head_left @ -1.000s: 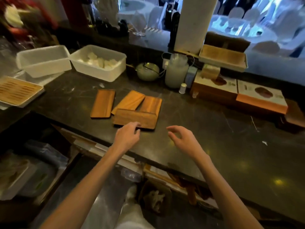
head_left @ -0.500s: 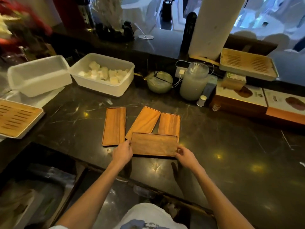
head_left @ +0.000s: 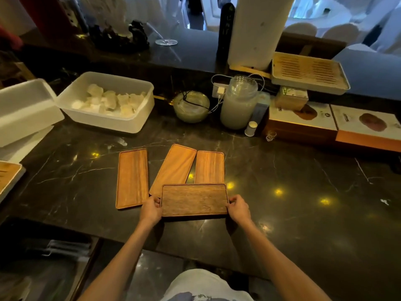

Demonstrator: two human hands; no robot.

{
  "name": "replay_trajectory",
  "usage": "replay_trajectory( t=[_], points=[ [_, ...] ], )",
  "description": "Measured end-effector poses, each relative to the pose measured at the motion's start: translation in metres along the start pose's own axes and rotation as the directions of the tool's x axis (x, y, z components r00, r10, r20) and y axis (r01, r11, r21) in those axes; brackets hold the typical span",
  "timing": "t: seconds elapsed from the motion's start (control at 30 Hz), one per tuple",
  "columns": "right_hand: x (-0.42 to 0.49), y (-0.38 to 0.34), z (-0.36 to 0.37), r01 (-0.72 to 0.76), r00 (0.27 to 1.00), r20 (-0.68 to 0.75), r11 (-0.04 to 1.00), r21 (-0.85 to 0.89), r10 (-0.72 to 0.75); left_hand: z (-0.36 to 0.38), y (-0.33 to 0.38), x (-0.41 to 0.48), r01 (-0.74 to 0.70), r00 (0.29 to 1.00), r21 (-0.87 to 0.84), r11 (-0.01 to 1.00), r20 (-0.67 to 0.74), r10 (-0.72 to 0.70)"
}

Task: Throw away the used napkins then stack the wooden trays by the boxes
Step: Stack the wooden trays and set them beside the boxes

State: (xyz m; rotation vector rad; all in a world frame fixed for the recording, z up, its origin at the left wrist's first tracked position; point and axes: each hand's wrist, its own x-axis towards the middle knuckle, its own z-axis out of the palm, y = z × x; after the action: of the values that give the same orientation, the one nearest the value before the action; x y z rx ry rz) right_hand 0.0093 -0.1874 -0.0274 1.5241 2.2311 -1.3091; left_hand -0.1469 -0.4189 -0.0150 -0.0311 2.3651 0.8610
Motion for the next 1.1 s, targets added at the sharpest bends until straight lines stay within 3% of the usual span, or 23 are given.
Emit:
replay_trajectory(
  t=[0.23,0.43,0.6,0.8,1.1],
  points=[
    [-0.001,0.088,-0.083,-0.07,0.997,-0.033,0.982,0.177,0.077,0.076,0.049,-0.047,-0.094,0.995,0.043,0.995,0.034,0.093],
    [-0.014,0.206,-0.196,-0.169,0.971,-0.121,0.953,0.253,0.204,0.203,0.104,-0.116,-0.148,0.968,0.124,0.981,0.224,0.118],
    [-0.029,0.274,-0.257,-0.208,0.946,-0.186,0.936,0.282,0.267,0.279,0.144,-0.163,-0.262,0.935,0.203,0.944,0.297,0.196],
    [-0.034,0.305,-0.276,-0.206,0.945,-0.189,0.934,0.292,0.268,0.318,0.154,-0.185,-0.276,0.948,0.283,0.919,0.24,0.21],
    [-0.028,0.317,-0.266,-0.106,0.969,-0.201,0.975,0.195,0.145,0.321,0.138,-0.193,-0.322,0.94,0.24,0.916,0.198,0.279]
  ],
)
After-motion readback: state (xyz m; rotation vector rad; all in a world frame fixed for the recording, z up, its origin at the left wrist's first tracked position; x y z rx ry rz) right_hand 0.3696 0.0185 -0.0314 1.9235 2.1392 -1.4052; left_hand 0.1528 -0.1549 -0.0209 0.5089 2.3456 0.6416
